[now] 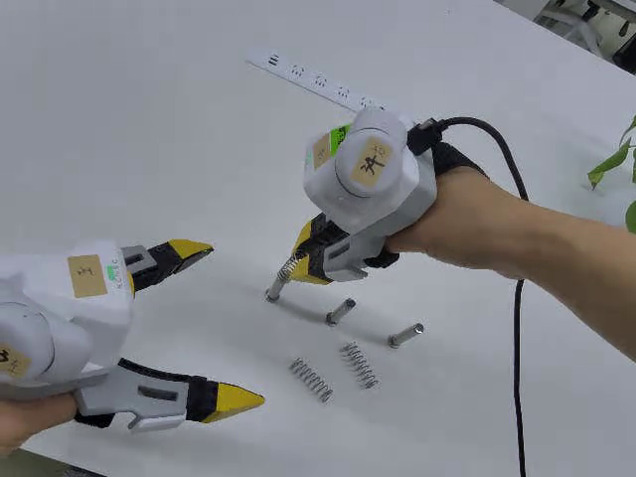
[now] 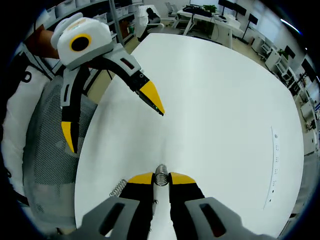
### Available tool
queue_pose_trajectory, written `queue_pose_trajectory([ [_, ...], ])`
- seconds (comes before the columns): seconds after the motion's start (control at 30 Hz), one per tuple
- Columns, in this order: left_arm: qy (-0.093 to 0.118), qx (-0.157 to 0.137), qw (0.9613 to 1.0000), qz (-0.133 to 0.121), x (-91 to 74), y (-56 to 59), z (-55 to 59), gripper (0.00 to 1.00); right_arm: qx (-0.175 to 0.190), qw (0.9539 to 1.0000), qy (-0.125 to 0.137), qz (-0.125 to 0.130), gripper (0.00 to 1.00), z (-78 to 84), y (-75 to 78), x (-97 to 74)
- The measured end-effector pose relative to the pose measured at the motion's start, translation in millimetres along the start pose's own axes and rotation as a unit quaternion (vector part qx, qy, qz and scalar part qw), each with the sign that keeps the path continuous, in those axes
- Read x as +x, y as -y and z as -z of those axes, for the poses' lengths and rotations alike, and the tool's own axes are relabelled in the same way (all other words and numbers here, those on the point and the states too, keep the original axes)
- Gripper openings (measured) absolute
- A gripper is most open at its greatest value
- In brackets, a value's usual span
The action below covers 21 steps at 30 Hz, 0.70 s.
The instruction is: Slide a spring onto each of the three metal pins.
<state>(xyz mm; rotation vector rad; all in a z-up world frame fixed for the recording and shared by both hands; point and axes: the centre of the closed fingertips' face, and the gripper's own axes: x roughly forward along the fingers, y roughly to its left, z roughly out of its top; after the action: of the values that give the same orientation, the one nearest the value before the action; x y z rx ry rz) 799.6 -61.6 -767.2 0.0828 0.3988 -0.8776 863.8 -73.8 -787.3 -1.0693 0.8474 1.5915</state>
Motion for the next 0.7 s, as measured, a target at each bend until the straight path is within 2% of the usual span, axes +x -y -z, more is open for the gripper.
queue_pose_trajectory([
  [0.33,0.001,-0.003,1.0,0.003,2.3,1.0,-0.6,0.92,-0.003,1.0,-0.003,-0.003,0.12,2.6,0.8,11.9],
  [0.7,0.003,-0.007,1.0,0.005,2.4,0.2,0.5,0.92,-0.012,0.9999,-0.01,-0.004,0.12,4.2,1.4,32.4],
])
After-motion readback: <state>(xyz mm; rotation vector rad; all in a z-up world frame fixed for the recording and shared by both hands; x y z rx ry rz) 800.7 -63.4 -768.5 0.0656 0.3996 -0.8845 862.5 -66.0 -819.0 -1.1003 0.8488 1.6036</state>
